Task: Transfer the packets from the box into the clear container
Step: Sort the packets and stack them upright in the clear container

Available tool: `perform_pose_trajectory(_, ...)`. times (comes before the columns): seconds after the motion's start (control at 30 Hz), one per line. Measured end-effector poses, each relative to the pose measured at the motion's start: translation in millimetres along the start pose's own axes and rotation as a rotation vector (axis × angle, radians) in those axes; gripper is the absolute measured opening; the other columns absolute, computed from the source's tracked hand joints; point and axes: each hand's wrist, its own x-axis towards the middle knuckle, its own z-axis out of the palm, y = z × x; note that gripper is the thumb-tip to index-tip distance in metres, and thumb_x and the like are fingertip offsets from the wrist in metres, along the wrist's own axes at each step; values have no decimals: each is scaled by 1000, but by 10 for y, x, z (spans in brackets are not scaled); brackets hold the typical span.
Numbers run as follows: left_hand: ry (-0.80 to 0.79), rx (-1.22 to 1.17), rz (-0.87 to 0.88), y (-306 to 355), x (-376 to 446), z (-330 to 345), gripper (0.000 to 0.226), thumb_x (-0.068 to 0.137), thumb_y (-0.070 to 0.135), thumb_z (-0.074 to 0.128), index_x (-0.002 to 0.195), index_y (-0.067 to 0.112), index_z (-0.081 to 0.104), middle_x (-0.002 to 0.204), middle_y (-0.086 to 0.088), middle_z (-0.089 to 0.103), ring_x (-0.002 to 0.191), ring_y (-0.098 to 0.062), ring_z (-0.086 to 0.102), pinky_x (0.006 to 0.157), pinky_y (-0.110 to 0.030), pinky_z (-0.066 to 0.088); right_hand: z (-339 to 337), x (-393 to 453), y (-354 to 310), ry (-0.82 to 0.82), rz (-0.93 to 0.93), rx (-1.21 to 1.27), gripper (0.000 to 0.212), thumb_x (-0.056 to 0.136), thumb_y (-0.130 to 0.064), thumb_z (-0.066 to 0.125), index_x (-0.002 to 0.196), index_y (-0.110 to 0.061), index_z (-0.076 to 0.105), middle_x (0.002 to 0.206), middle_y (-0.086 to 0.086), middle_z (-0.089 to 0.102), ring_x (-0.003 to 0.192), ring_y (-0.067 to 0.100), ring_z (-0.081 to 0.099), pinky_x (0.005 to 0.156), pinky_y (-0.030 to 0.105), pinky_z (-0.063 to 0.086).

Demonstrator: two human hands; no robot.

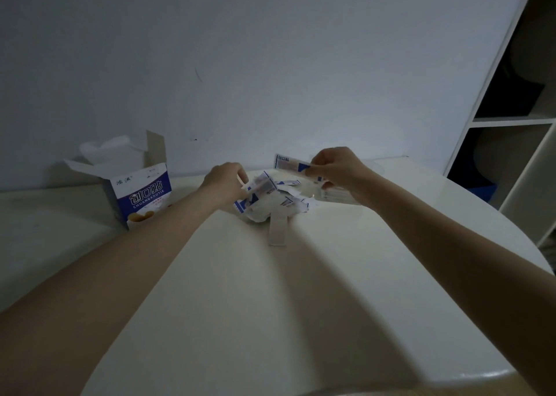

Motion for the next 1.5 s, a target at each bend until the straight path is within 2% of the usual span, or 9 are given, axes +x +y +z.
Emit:
perform_pose_trajectory(0.2,-60,-344,-86,-105,-13,-109,19,81,-3,61,99,5,63,95,-13,63,83,-25,62,66,-27,55,91,26,-58,46,-47,16,13,80,-4,66,68,-6,61,59,6,50,50,14,35,46,20,28)
perform_pose_trajectory(0.33,-164,-509,-110,-80,-65,-132,16,82,-6,58,93,3,65,78,-9,61,65,-15,57,48,-11,52,192,61,-138,-1,-200,-254,17,89,-11,57,89,6,61,81,14,57,76,24,50,59,23,36)
perform_pose_trajectory(0.43,-280,-564,-107,-43,-89,-125,13,84,1,64,97,3,65,79,-6,63,69,-12,59,50,-11,53,316,21,-174,-135,-315,-610,24,95,-15,46,113,-2,55,122,16,52,108,31,52,85,34,44)
perform_pose_trajectory(0.63,-328,-490,-23,8,-99,-69,9,84,15,68,91,9,69,81,-5,63,74,-11,58,63,-17,52,451,-49,-78,-228,-524,-871,27,93,-19,52,115,-6,61,136,9,42,125,28,37,102,35,35)
perform_pose_trajectory(0.8,-293,-310,26,47,-86,-42,12,84,15,67,95,13,64,93,-8,62,84,-21,58,75,-29,52,538,45,-34,-122,-488,-823,16,92,-6,46,104,-5,56,103,17,62,93,32,59,68,32,42)
perform_pose_trajectory(0.97,-265,271,91,-84,-173,67,34,80,26,65,111,11,63,109,-4,62,96,-20,59,76,-26,47,512,54,122,-80,-473,-768,21,89,-5,50,110,-8,52,104,14,65,94,32,59,77,40,49)
perform_pose_trajectory(1.23,-165,23,52,-162,-74,-163,10,85,16,65,79,9,69,63,-1,63,45,-2,57,55,-14,45,355,40,126,-85,-504,-677,23,88,-13,59,107,-2,65,127,14,49,115,27,44,92,27,36)
perform_pose_trajectory(1.33,-208,-127,94,18,-114,-167,7,84,17,67,81,12,70,62,3,60,53,-6,57,50,-8,45,397,12,1,-149,-590,-767,23,89,-16,58,107,-5,65,133,8,49,121,25,42,100,34,38)
perform_pose_trajectory(1.5,-225,-195,71,273,-230,-14,15,87,12,60,101,8,64,81,-12,62,70,-25,60,78,-35,54,406,-4,3,-132,-476,-828,12,90,-10,51,100,-10,58,94,16,63,88,30,57,63,30,39)
